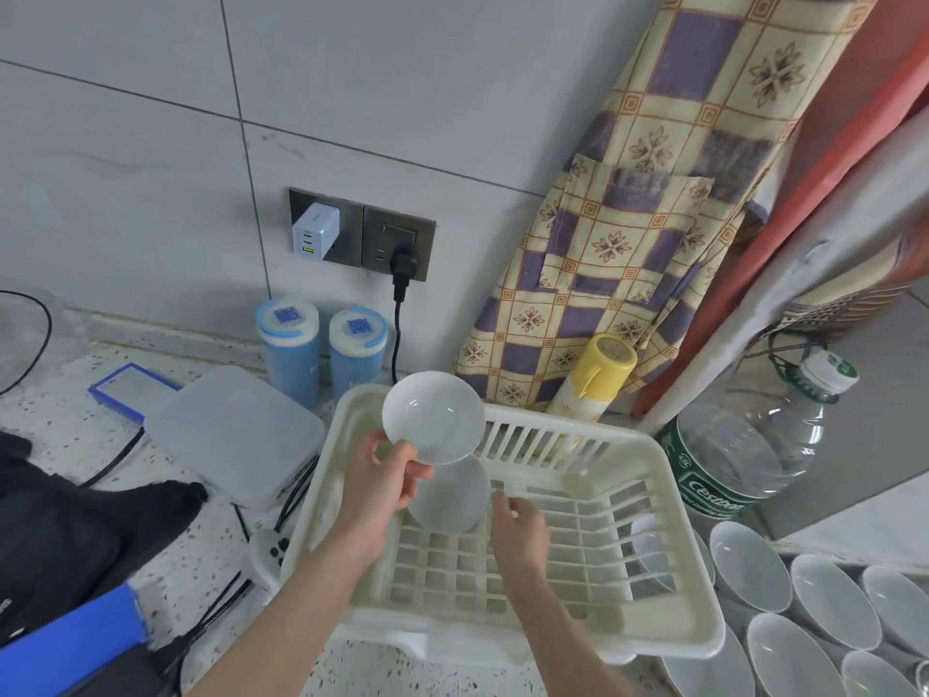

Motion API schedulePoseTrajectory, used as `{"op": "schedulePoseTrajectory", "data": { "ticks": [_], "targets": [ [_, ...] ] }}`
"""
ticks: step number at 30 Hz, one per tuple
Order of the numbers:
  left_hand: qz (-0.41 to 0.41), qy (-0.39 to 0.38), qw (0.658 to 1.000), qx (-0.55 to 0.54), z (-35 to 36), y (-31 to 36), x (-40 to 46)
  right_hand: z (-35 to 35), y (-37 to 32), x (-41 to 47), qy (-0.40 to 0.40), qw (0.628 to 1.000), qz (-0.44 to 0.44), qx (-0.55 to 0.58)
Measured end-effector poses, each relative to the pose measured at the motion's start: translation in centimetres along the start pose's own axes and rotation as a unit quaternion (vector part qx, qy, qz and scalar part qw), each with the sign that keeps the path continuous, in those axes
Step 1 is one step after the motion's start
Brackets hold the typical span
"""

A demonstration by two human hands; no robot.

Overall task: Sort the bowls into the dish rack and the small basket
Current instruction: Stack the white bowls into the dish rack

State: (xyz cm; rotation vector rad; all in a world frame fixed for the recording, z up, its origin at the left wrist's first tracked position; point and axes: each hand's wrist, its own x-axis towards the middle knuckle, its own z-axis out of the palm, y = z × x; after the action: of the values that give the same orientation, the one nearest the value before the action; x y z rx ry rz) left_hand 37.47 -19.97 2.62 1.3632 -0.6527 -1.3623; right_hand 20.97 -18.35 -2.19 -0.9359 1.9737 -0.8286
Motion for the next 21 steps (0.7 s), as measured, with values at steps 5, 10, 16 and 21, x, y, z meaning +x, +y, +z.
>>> {"op": "schedulePoseTrajectory", "data": {
  "ticks": [5, 10, 16, 21],
  "targets": [
    [-0.018, -0.007, 0.999, 0.037, 0.4, -0.1, 0.0, -1.3, -1.5, -0.8, -0.007, 0.988, -0.086, 0.126],
    [-0.001, -0.047, 0.99, 0.136, 0.6, -0.5, -0.3, -1.8, -2.5, -1.0, -0.084, 0.975, -0.082, 0.188],
    [0.07, -0.08, 0.952, 0.287, 0.2, -1.7, -0.4, -1.9, -2.0, -0.6, -0.052, 0.991, -0.099, 0.068],
    [0.105, -0.076, 0.917, 0.378, -0.2, -2.2, -0.3, -1.5, -1.2, -0.6, -0.053, 0.994, -0.089, 0.027]
  ]
}}
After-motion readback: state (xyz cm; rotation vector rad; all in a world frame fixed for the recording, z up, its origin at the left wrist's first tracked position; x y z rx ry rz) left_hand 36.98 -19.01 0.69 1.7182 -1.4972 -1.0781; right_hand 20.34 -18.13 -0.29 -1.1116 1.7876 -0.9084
